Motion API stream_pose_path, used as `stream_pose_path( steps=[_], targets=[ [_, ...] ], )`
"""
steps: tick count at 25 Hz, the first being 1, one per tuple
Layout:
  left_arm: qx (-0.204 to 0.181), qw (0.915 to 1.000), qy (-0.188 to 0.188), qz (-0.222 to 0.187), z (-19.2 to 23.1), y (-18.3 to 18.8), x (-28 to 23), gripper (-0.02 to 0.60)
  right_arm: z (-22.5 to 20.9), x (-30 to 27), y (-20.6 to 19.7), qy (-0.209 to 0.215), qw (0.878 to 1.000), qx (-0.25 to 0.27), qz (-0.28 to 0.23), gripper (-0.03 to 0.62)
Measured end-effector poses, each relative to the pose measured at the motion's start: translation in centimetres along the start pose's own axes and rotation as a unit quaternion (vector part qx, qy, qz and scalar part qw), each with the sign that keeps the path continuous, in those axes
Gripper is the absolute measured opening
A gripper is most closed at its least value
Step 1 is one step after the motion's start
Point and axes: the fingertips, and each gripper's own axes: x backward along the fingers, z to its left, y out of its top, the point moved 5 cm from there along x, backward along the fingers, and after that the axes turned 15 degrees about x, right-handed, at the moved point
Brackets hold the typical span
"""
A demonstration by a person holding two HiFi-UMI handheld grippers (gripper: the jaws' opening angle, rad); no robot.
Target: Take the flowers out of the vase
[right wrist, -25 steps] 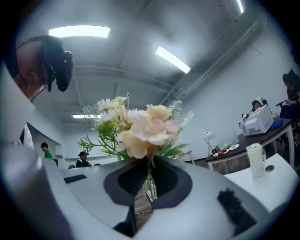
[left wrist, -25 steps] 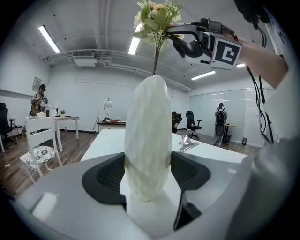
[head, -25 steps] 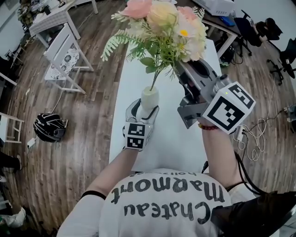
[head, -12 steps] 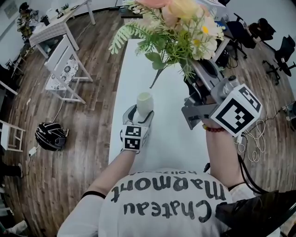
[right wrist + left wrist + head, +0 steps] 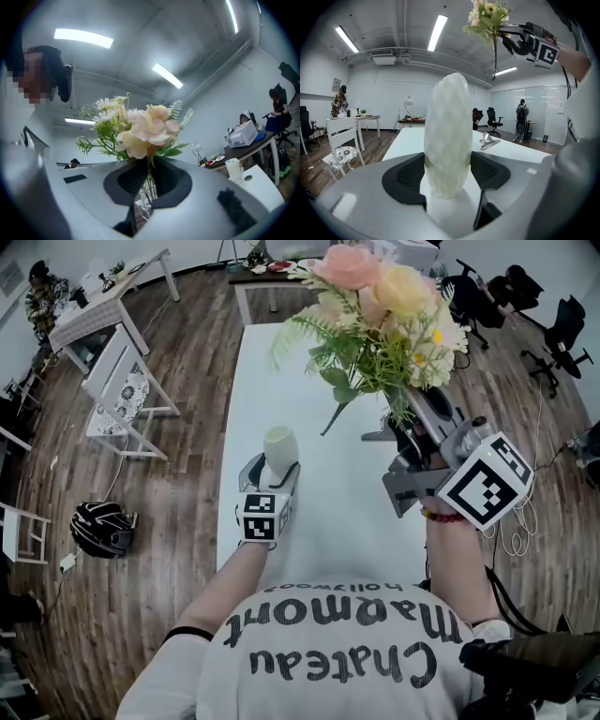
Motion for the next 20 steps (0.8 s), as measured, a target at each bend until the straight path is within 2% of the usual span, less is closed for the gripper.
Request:
stream_pose_path(
  steps=[7, 20],
  targets=[
    [-0.001, 1.0000, 0.007, -0.007, -0.2, -0.4, 0.4, 0.311, -0.4, 3.6, -2.6, -0.015, 0.999, -0.035, 0.026, 0.035],
    [0.006, 0.9999, 0.010, 0.002, -0.4, -0.2, 0.3, 0.313, -1.9, 8.3, -7.6, -0.058, 0.992, -0.055, 0.097, 0.035]
  ],
)
